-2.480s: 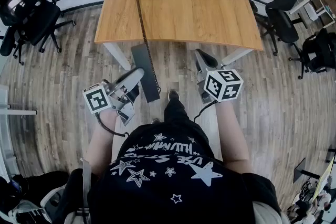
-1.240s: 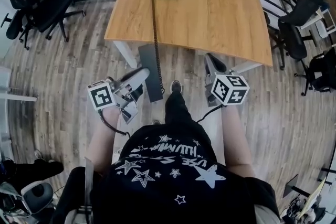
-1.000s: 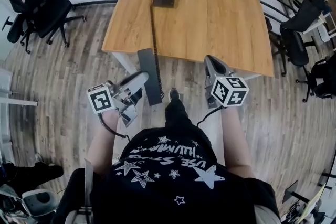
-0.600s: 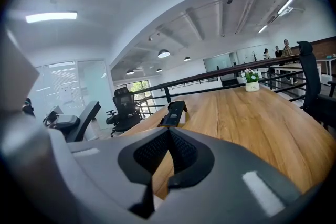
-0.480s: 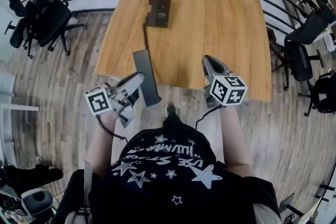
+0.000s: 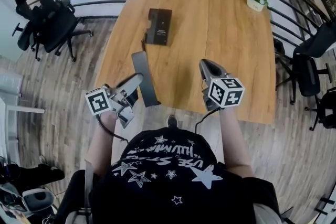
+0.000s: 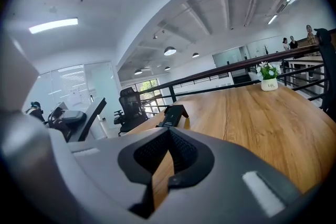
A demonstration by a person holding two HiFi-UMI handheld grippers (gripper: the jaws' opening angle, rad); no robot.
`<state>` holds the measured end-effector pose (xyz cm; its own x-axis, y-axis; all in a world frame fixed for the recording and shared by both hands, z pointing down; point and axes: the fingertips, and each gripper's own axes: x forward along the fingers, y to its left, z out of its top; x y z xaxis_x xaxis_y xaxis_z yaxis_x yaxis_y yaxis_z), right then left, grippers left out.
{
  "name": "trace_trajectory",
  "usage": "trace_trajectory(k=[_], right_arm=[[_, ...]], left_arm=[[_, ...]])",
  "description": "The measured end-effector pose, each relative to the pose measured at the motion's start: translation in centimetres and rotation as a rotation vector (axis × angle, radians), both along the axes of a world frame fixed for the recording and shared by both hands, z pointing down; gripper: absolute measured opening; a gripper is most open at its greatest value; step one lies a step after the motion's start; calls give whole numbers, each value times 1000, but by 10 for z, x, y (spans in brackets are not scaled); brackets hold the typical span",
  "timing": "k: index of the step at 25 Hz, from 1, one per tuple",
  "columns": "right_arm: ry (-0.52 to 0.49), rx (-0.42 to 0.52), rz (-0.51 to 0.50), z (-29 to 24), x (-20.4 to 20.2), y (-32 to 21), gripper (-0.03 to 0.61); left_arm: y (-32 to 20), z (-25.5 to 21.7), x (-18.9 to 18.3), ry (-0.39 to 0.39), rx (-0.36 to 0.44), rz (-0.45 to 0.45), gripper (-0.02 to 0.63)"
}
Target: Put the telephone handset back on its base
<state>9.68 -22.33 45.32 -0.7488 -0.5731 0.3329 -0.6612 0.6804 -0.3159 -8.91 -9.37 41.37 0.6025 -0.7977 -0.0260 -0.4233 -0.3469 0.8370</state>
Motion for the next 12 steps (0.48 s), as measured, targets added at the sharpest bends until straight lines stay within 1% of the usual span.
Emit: trace_trajectory(k=[3, 7, 12], right_arm=[[1, -12, -12, 7, 0, -20, 2], [1, -40, -38, 17, -3, -40, 2], [3, -62, -59, 25, -18, -55, 2]], left_arm=[[-21, 4, 1, 11, -5, 0, 83], [-40, 11, 2, 3, -16, -5, 83], [-59, 16, -11, -15, -39, -18, 83]])
